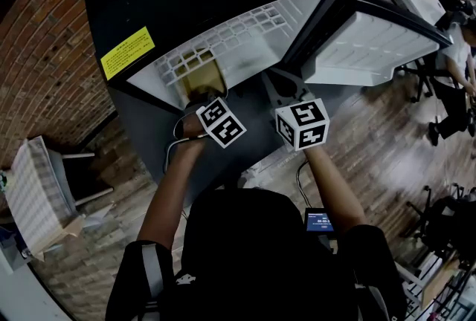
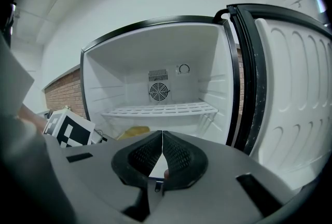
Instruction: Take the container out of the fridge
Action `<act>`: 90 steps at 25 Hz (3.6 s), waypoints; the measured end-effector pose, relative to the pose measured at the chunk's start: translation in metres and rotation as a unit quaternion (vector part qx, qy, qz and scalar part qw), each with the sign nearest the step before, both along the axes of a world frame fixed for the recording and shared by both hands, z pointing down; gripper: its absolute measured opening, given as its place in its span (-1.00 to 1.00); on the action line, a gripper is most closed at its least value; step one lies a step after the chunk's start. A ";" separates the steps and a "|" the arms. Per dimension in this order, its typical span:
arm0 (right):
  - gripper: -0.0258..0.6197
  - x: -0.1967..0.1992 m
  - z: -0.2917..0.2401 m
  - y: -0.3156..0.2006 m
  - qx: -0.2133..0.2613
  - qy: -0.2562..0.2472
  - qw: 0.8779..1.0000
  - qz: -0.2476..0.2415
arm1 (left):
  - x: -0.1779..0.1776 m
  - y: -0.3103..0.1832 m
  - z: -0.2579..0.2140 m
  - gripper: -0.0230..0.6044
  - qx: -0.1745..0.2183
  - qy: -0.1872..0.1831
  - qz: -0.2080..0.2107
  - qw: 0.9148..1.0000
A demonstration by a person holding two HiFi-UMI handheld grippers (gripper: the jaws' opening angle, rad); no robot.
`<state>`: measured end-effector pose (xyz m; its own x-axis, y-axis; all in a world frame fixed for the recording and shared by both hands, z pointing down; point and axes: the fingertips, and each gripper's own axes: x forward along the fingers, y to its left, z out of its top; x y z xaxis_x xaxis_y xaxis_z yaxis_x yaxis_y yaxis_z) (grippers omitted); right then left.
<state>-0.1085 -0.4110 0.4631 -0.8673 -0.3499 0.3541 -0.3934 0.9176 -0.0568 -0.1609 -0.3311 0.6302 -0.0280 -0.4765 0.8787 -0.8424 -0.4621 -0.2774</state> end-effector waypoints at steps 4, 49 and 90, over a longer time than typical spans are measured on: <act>-0.79 0.006 -0.011 0.014 0.010 0.000 1.000 0.008 | 0.014 0.015 -0.010 -0.87 0.001 0.018 0.017 1.000; -0.79 0.058 -0.044 0.208 0.051 -0.018 0.993 0.108 | 0.102 0.212 -0.061 -0.87 -0.014 0.067 0.187 0.980; -0.80 0.163 -0.062 0.283 0.075 -0.026 0.992 0.103 | 0.193 0.285 -0.075 -0.86 -0.015 0.046 0.175 0.983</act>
<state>0.0543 -0.1280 0.4016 -0.7879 -0.5663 0.2420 -0.5730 0.8181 0.0487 0.0318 -0.0459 0.5551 0.2130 -0.4172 0.8835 -0.6509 -0.7350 -0.1902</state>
